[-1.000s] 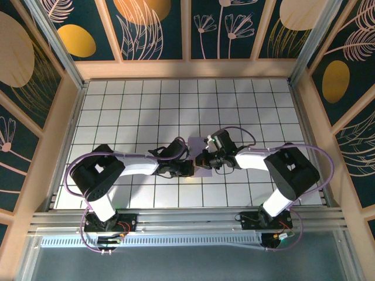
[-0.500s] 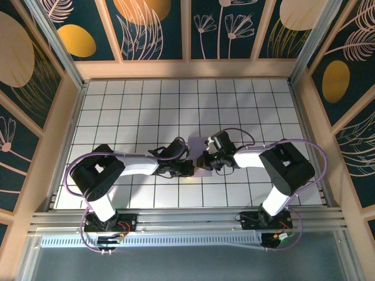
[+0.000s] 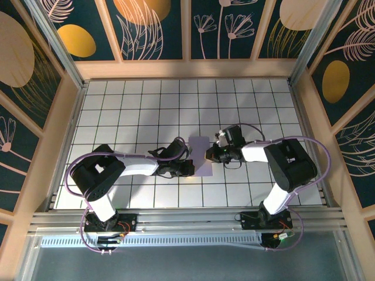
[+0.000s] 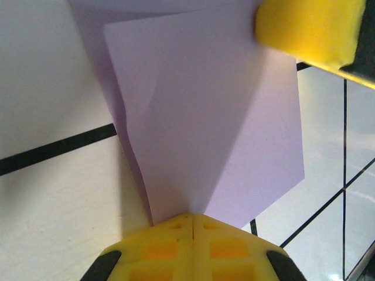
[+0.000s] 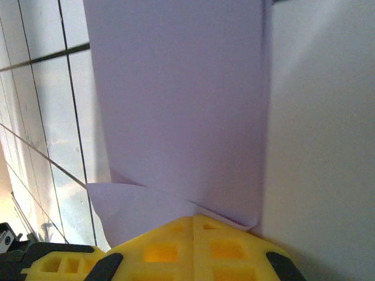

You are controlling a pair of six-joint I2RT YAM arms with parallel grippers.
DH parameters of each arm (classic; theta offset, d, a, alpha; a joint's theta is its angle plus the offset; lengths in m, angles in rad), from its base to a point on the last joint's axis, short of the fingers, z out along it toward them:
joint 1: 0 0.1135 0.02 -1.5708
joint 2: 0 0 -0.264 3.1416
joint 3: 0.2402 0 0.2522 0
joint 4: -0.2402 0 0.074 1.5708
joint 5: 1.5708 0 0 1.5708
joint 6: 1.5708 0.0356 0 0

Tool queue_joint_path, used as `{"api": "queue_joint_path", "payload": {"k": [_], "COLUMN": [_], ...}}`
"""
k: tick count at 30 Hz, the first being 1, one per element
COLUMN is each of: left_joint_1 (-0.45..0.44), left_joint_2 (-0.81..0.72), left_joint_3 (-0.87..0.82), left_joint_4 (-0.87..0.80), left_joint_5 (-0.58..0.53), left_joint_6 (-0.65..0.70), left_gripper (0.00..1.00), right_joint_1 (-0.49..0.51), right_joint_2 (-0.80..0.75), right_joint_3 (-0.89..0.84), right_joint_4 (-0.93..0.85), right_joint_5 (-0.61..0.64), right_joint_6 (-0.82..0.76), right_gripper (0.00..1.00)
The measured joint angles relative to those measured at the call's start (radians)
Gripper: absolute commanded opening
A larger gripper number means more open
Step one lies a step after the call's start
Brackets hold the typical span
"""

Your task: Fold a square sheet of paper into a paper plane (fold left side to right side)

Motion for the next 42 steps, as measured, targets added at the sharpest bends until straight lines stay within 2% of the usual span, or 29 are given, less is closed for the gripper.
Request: {"api": "queue_joint_path", "payload": {"k": [8,13,17,23,30,42], "left_joint_1": [0.0,0.0,0.0,0.0,0.0,0.003], "left_joint_2": [0.0,0.0,0.0,0.0,0.0,-0.018], "left_joint_3": [-0.002,-0.002,-0.002,0.0,0.002,0.097], "left_joint_4": [0.006,0.005,0.005,0.003,0.001,-0.063], "left_joint_5": [-0.004,-0.004,-0.005,-0.006,-0.006,-0.016], "left_joint_6": [0.0,0.001,0.002,0.013,0.017,0.016], "left_gripper": [0.0,0.0,0.0,0.0,0.0,0.0], "right_joint_1": [-0.065,-0.084,-0.05,0.057,0.061,0.057], "right_joint_2": [-0.002,-0.08,-0.137,-0.102,-0.014,-0.006], "right_joint_3": [0.011,0.011,0.011,0.011,0.011,0.016], "right_joint_4": [-0.025,-0.072,-0.07,-0.057,-0.037,-0.037], "right_joint_5": [-0.003,0.042,0.039,0.034,0.037,0.034], "right_joint_6": [-0.039,-0.048,-0.037,-0.002,0.011,0.011], "right_gripper": [0.0,0.0,0.0,0.0,0.0,0.0]}}
